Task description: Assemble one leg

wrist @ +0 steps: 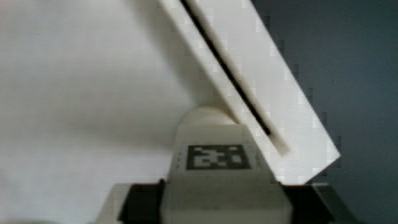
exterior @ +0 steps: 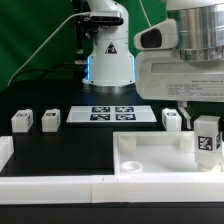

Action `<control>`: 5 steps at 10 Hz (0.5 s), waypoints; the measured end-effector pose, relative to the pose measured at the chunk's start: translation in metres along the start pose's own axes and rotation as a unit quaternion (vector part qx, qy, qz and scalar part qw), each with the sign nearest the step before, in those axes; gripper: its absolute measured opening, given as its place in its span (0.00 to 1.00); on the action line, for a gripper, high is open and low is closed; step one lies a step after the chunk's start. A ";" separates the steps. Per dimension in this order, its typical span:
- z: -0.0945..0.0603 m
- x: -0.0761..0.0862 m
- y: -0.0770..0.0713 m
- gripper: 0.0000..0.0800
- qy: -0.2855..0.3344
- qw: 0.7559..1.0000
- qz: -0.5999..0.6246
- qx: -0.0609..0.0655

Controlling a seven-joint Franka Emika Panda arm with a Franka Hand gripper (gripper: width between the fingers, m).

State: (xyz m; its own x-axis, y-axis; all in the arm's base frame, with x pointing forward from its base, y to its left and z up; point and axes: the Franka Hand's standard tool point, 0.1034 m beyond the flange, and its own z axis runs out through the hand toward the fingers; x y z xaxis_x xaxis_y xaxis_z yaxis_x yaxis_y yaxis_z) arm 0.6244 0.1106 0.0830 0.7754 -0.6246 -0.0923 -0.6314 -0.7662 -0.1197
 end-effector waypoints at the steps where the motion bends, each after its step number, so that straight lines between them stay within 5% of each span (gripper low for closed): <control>1: 0.000 -0.001 -0.001 0.37 -0.003 0.998 0.058 0.003; 5: 0.001 -0.007 -0.004 0.37 -0.014 0.972 0.233 -0.001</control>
Offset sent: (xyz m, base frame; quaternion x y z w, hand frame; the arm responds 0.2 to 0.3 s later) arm 0.0005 -0.0015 0.0008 -0.0379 -0.0113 0.1832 0.9823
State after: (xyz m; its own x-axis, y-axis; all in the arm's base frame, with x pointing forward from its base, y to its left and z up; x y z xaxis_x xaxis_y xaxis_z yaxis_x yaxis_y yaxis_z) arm 0.6212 0.1183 0.0832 0.4045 -0.9001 -0.1621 -0.9144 -0.4007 -0.0568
